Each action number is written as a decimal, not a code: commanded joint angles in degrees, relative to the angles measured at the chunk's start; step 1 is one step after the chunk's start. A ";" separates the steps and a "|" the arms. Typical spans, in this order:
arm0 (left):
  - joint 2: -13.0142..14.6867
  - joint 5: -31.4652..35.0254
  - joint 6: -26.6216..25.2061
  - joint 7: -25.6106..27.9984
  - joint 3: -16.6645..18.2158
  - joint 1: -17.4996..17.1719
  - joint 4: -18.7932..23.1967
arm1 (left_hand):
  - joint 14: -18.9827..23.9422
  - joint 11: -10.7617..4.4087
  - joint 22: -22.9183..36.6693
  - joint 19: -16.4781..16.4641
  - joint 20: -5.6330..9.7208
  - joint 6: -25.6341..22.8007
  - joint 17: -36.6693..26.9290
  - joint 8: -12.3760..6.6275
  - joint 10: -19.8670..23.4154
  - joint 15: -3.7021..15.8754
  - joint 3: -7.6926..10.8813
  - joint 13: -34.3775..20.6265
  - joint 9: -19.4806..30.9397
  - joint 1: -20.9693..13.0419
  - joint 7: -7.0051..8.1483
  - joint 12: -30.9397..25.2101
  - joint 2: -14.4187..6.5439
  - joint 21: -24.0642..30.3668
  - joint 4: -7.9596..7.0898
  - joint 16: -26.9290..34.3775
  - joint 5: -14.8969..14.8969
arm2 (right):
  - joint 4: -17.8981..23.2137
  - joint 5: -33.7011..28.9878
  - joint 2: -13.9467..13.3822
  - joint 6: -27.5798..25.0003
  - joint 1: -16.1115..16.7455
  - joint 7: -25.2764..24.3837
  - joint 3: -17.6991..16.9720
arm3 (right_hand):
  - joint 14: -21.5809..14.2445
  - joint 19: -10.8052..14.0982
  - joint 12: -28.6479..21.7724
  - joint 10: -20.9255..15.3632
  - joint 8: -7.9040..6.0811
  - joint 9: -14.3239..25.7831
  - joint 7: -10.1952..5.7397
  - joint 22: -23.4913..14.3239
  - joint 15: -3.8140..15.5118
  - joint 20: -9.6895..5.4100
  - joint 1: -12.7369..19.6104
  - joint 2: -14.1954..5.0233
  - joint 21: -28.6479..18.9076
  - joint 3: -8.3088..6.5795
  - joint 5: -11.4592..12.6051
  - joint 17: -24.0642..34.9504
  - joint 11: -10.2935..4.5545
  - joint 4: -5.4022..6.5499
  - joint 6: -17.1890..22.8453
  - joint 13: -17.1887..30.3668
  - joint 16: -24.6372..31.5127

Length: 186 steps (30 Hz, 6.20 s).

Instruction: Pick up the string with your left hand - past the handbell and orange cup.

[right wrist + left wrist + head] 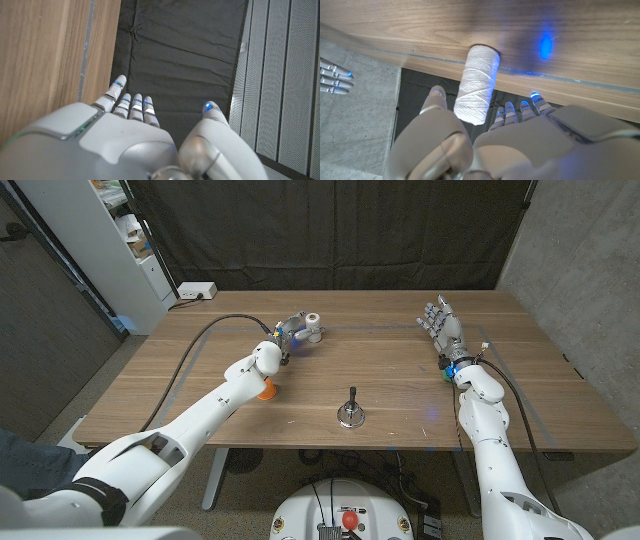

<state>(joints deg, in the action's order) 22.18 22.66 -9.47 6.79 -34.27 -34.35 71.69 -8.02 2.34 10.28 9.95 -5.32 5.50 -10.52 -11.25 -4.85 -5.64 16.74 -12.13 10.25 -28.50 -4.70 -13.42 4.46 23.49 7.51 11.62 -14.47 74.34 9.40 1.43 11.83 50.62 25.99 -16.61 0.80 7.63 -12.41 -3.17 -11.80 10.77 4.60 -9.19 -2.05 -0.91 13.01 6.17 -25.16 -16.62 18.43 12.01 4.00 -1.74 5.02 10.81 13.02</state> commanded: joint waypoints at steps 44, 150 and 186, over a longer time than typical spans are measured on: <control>-5.14 3.78 2.89 11.01 -3.23 2.75 -8.28 | 16.65 -6.39 0.07 -5.66 1.18 -19.56 0.16 -4.15 19.09 5.47 1.51 -0.03 0.52 -9.31 4.30 -5.55 -1.83 -1.53 1.65 2.84 -0.86 | -5.05 0.85 -0.69 1.53 -1.99 1.10 -1.91 | -0.42 1.01 0.61 -0.60 0.34 0.11 -0.21 -0.31 0.04 -0.06 0.29 -0.34 1.24 0.44 0.49 0.07 0.07 0.06 0.63 0.09 -0.37; -4.84 4.11 2.71 20.08 -0.84 0.18 -5.41 | 40.60 -10.09 1.22 -34.49 -1.77 -39.77 -2.83 -7.13 38.41 10.86 3.66 -4.58 1.78 -32.92 7.22 -9.33 -9.44 9.20 1.67 11.49 3.92 | 1.63 -0.13 0.66 -0.78 0.19 -0.51 -0.02 | -0.73 2.07 0.92 -0.96 0.40 0.12 0.05 -0.37 0.04 -0.02 0.30 -0.84 4.00 1.12 0.84 0.12 0.19 -0.23 0.83 0.13 -0.56; -3.57 2.67 3.02 18.64 1.57 -1.24 -1.60 | 41.51 -10.22 1.26 -34.53 -1.17 -40.94 -3.01 -7.35 39.19 10.76 3.34 -5.22 1.83 -33.06 7.57 -9.38 -9.73 9.72 1.43 11.88 3.79 | 4.19 -0.56 0.82 -1.81 0.83 -1.06 0.85 | -0.89 2.56 0.97 -1.09 0.41 0.12 0.00 -0.38 0.10 -0.10 0.32 -1.00 4.88 1.36 0.90 0.13 0.23 -0.33 0.91 0.14 -0.60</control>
<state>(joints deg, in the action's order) 18.24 25.91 -6.57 25.89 -33.57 -34.91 68.61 32.62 -7.77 11.32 -24.55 -7.06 -33.80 -13.19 -18.04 33.95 3.09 20.03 -17.18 11.86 -59.28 2.25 -22.46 -2.16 32.72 9.42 22.94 -10.47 77.81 8.95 2.21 10.37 51.31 25.05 -15.95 0.19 9.78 -11.64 -3.78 -11.37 10.77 4.71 -9.47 -2.05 -1.03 12.85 5.39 -20.50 -15.34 19.08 12.01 4.20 -2.05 5.33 10.79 12.58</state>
